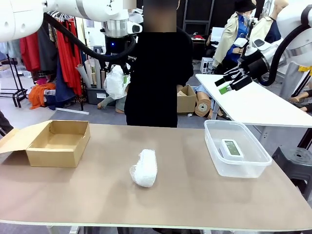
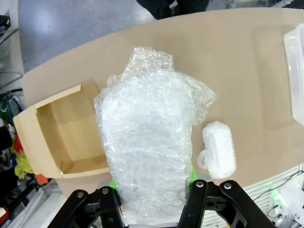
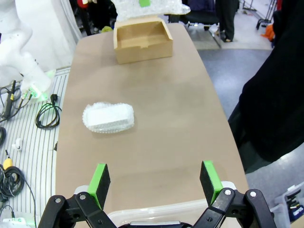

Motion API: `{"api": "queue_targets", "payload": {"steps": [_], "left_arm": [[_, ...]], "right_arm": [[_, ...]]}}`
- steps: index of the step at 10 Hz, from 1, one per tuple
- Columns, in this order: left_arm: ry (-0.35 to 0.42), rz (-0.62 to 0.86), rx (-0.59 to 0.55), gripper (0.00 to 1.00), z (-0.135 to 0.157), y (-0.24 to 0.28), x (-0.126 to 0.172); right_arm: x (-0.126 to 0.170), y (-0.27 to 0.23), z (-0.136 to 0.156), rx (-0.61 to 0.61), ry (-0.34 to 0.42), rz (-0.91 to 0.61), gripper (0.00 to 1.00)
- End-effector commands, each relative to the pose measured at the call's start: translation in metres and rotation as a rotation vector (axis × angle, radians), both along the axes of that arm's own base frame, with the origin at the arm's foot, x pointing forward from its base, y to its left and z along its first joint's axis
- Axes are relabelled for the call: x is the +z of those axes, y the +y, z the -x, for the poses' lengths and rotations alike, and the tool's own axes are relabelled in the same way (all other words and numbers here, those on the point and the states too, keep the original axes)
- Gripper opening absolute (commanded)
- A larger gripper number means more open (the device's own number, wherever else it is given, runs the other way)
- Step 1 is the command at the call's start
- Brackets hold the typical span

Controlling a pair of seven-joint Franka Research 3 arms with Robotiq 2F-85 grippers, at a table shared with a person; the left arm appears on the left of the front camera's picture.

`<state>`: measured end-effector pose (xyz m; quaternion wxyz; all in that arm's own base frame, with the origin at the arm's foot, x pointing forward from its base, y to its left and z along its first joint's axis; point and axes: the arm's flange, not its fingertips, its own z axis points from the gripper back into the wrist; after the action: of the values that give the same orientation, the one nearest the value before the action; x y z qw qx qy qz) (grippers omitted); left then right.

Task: Separate and place wrapped and unwrapped clocks.
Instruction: If the picked Digital clock is wrapped, place it in the Package Box ; if not, place it in the Organizing box.

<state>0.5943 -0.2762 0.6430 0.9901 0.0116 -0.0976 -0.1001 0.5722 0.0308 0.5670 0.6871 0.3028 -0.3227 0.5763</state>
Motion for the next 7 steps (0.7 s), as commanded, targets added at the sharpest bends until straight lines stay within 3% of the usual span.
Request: {"api": "queue_targets", "payload": {"steps": [1, 7], "left_arm": [[-0.011, 0.009, 0.000, 0.00, 0.0012, 0.0005, 0.0058], [-0.011, 0.009, 0.000, 0.00, 0.0012, 0.0005, 0.0058]], "right_arm": [[0.0009, -0.0001, 0.0005, 0.000, -0.002, -0.001, 1.00], [0.0009, -0.0001, 0.0005, 0.000, -0.002, -0.001, 1.00]]}}
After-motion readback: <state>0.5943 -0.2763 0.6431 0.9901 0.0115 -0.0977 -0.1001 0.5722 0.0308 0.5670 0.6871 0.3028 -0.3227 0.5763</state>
